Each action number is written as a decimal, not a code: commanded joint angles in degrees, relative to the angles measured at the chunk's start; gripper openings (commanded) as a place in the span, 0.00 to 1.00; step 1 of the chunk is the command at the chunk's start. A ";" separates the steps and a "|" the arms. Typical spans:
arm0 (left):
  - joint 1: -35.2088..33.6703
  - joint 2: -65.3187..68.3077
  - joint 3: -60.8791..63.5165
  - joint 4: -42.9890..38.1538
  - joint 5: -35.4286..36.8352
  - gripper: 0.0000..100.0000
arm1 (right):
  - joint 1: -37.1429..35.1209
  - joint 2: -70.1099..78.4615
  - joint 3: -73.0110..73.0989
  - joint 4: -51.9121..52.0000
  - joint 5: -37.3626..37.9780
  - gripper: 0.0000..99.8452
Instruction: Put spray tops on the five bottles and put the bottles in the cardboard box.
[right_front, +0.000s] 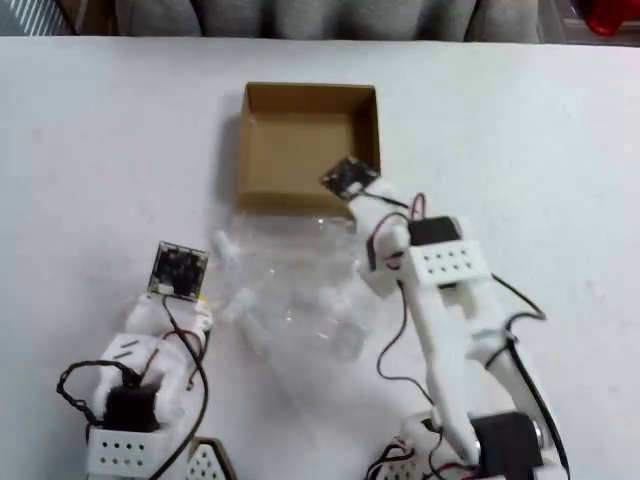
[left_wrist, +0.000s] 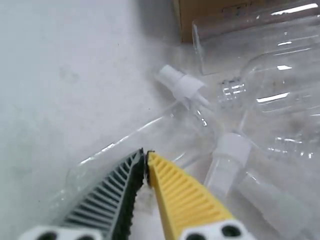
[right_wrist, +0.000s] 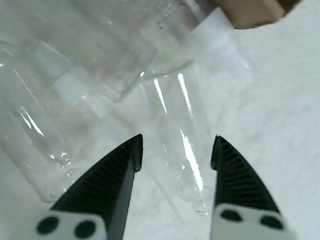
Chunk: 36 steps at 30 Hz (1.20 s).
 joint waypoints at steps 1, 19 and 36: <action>-0.40 -0.92 -0.09 -0.79 -0.62 0.02 | -3.12 3.12 -3.34 -0.13 6.68 0.24; -0.40 -0.92 -0.09 -0.97 -0.62 0.02 | 6.55 18.42 -2.46 -9.89 24.79 0.32; -0.40 -0.92 -0.09 -0.97 -0.62 0.02 | 19.65 17.36 -29.98 20.18 37.45 0.02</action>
